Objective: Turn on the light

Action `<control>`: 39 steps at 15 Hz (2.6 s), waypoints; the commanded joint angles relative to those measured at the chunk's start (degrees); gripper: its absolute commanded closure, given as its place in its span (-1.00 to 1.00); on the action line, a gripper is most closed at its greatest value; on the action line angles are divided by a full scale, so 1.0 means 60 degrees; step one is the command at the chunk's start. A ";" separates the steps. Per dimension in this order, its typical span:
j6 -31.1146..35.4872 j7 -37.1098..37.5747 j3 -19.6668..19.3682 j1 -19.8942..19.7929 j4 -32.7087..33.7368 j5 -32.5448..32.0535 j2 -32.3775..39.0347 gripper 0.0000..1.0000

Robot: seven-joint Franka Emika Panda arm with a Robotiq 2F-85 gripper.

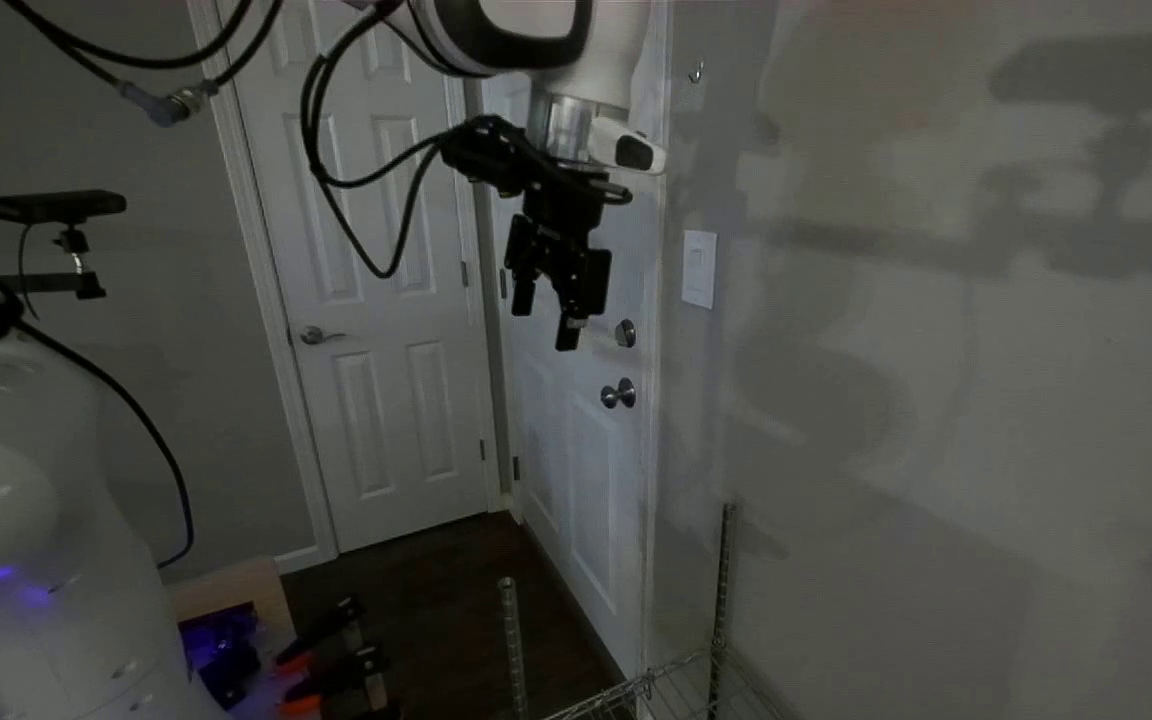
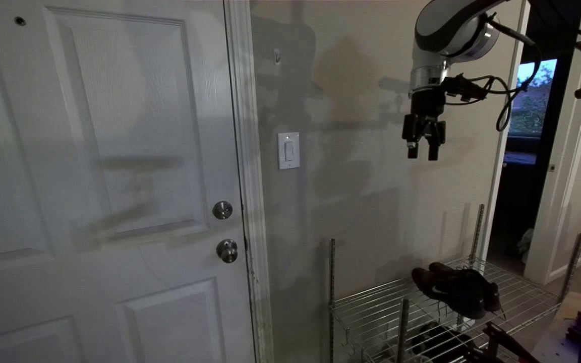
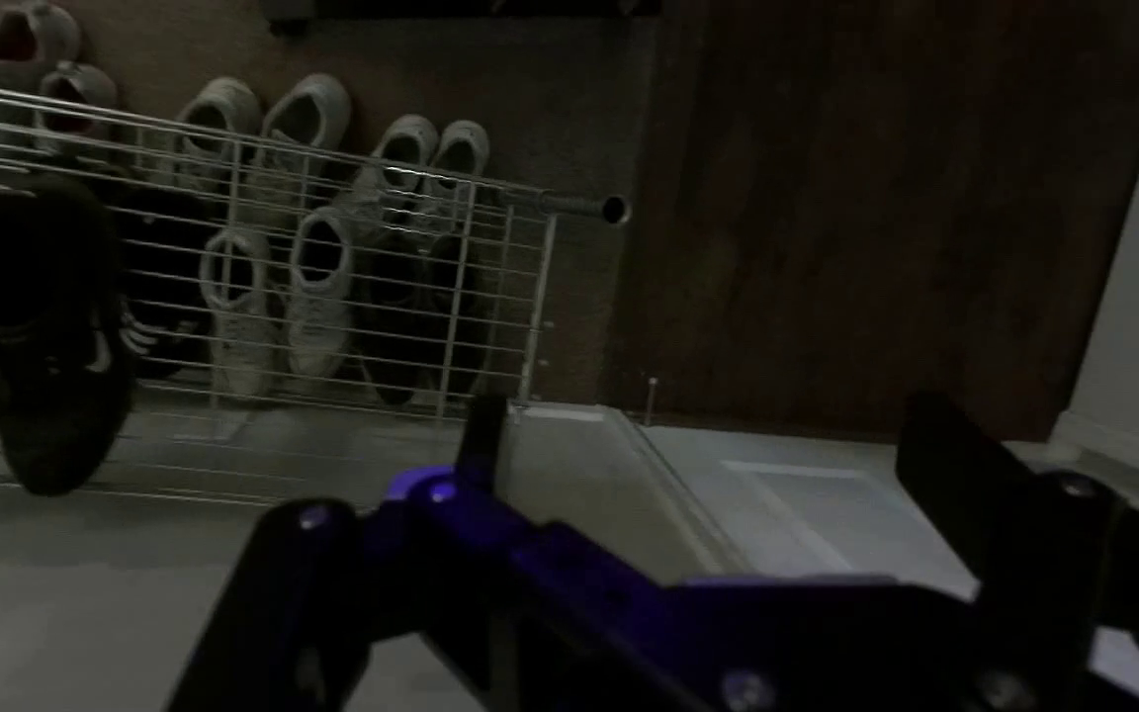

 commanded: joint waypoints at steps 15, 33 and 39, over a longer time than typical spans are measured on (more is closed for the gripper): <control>0.0316 -0.1443 0.0951 0.0961 -0.0551 0.1009 -0.0087 -1.00; 0.7253 -0.2003 0.1898 0.1934 -0.0119 0.2929 0.2348 0.98; 1.0703 -0.2077 0.2041 0.2074 0.0436 0.3538 0.3607 0.93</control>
